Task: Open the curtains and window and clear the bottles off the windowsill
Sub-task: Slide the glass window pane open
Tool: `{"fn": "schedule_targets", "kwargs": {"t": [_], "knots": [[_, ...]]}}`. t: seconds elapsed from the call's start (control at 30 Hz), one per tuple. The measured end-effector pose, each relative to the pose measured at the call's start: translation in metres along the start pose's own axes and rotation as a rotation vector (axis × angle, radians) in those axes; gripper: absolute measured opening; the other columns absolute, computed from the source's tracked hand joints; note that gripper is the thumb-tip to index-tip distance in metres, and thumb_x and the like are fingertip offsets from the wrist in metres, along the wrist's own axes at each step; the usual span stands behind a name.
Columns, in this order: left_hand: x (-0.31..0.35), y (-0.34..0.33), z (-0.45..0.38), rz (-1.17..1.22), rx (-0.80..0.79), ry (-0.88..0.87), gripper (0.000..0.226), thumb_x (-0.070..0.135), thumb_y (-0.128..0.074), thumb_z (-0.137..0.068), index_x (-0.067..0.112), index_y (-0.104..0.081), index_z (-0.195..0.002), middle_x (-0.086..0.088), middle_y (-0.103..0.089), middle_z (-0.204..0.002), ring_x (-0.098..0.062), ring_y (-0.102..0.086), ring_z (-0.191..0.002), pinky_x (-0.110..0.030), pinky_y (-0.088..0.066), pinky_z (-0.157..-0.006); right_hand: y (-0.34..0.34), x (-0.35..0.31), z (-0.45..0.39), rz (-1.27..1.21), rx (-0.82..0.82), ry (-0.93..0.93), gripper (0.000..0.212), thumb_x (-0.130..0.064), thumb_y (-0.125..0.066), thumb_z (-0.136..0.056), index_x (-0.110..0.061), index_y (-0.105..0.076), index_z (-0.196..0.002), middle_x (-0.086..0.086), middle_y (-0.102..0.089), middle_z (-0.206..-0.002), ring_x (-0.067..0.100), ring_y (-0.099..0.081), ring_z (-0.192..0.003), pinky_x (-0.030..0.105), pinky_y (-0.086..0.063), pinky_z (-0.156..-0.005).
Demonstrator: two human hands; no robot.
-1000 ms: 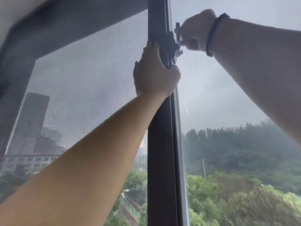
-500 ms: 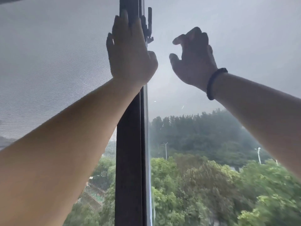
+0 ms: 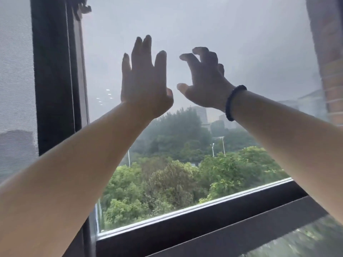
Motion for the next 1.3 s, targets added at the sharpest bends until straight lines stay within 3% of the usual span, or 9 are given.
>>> {"fn": "schedule_targets", "kwargs": {"t": [0.17, 0.4, 0.53, 0.63, 0.8, 0.97, 1.3], "knots": [[0.043, -0.019, 0.008, 0.091, -0.12, -0.089, 0.068, 0.024, -0.061, -0.084, 0.007, -0.034, -0.144, -0.02, -0.012, -0.161, -0.034, -0.007, -0.15, -0.052, -0.014, -0.12, 0.01, 0.062, 0.025, 0.048, -0.086, -0.04, 0.071, -0.037, -0.063, -0.084, -0.022, -0.028, -0.145, 0.008, -0.015, -0.154, 0.026, -0.011, -0.143, 0.046, -0.021, -0.112], [0.108, -0.05, 0.011, -0.046, -0.1, -0.173, 0.076, 0.045, -0.053, -0.085, 0.01, -0.029, -0.148, -0.021, -0.014, -0.16, -0.036, -0.011, -0.15, -0.055, -0.016, -0.119, 0.021, 0.168, 0.056, 0.107, -0.22, -0.061, 0.09, -0.049, -0.071, -0.077, -0.027, -0.021, -0.149, 0.005, -0.008, -0.159, 0.022, -0.004, -0.145, 0.05, -0.021, -0.115], [0.157, -0.074, -0.001, 0.026, -0.092, -0.168, 0.08, 0.056, -0.048, -0.086, 0.013, -0.025, -0.15, -0.02, -0.009, -0.162, -0.035, -0.004, -0.151, -0.057, -0.01, -0.119, 0.031, 0.226, 0.059, 0.132, -0.285, -0.047, 0.107, -0.054, -0.075, -0.069, -0.033, -0.01, -0.151, 0.0, 0.0, -0.16, 0.018, 0.003, -0.146, 0.051, -0.02, -0.116], [0.19, -0.089, -0.003, 0.063, -0.107, -0.185, 0.091, 0.067, -0.05, -0.081, 0.017, -0.024, -0.152, -0.018, -0.006, -0.162, -0.034, 0.0, -0.151, -0.061, -0.008, -0.117, 0.03, 0.26, 0.059, 0.158, -0.338, -0.02, 0.116, -0.058, -0.077, -0.063, -0.039, -0.003, -0.15, -0.004, 0.009, -0.16, 0.019, 0.01, -0.147, 0.05, -0.016, -0.118], [0.238, -0.122, -0.002, 0.013, -0.196, -0.17, 0.109, 0.085, -0.04, -0.072, 0.024, -0.006, -0.155, -0.014, 0.014, -0.163, -0.034, 0.018, -0.149, -0.071, 0.001, -0.112, 0.023, 0.319, 0.067, 0.22, -0.416, 0.036, 0.124, -0.066, -0.075, -0.058, -0.045, 0.009, -0.147, -0.009, 0.024, -0.157, 0.017, 0.022, -0.145, 0.045, -0.005, -0.118], [0.262, -0.136, -0.005, -0.096, -0.225, -0.096, 0.107, 0.089, -0.022, -0.073, 0.025, 0.006, -0.155, -0.016, 0.024, -0.16, -0.037, 0.025, -0.147, -0.074, 0.002, -0.109, 0.023, 0.354, 0.072, 0.195, -0.393, 0.093, 0.127, -0.075, -0.069, -0.053, -0.045, 0.013, -0.146, -0.011, 0.027, -0.156, 0.014, 0.025, -0.144, 0.045, -0.004, -0.118], [0.296, -0.157, -0.013, -0.167, -0.303, -0.085, 0.116, 0.093, -0.023, -0.067, 0.027, 0.025, -0.151, -0.015, 0.043, -0.151, -0.037, 0.034, -0.142, -0.078, 0.003, -0.106, -0.005, 0.388, 0.091, 0.214, -0.482, 0.154, 0.127, -0.079, -0.066, -0.054, -0.05, 0.021, -0.142, -0.013, 0.04, -0.15, 0.018, 0.034, -0.14, 0.06, -0.008, -0.116]]}}
Point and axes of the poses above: each hand's wrist, its own z-axis away from the middle knuckle, its own y-axis out of the back of the hand, x = y × z, the point moved 10 cm from there along -z, towards the middle knuckle
